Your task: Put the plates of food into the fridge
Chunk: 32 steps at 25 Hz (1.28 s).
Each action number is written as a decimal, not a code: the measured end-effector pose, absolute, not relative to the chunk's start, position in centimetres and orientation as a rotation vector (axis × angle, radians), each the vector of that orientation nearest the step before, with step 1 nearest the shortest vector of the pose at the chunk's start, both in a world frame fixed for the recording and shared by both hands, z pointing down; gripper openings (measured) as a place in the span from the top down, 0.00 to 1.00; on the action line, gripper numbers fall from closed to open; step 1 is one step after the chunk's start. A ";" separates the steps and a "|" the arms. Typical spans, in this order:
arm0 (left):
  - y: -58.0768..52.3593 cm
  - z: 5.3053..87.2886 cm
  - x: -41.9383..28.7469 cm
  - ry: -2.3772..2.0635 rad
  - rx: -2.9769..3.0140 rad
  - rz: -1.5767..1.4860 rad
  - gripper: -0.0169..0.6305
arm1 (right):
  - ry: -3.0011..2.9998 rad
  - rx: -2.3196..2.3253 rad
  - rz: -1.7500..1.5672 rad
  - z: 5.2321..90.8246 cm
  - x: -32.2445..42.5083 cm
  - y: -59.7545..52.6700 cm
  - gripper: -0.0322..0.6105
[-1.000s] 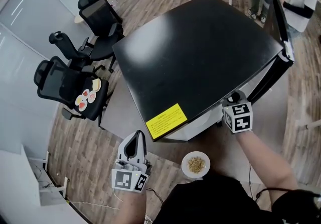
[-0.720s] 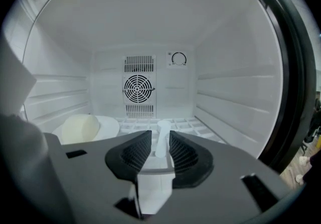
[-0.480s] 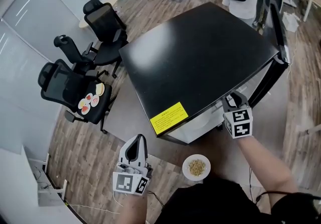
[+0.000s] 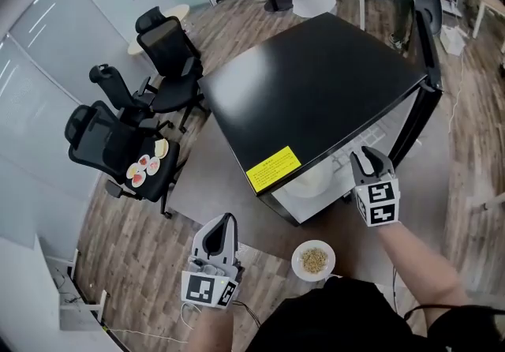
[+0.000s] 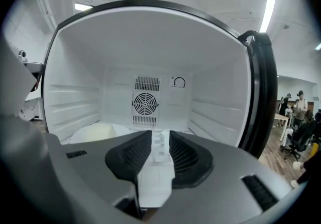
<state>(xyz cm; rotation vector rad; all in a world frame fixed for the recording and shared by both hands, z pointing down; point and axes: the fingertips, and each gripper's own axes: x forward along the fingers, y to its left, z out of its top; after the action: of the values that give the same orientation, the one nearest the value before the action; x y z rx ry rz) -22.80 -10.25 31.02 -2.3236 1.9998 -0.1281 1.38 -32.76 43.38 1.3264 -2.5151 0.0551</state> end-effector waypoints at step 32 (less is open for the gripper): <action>6.7 33.9 -28.1 1.929 -2.357 -0.158 0.97 | -2.430 1.316 0.454 51.8 -0.9 -9.0 0.81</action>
<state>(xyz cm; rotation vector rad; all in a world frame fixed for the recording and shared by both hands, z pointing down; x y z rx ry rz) -28.08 6.69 33.89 -2.3568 1.9292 -0.1580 -0.91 -9.04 51.82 1.3164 -2.4302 0.4539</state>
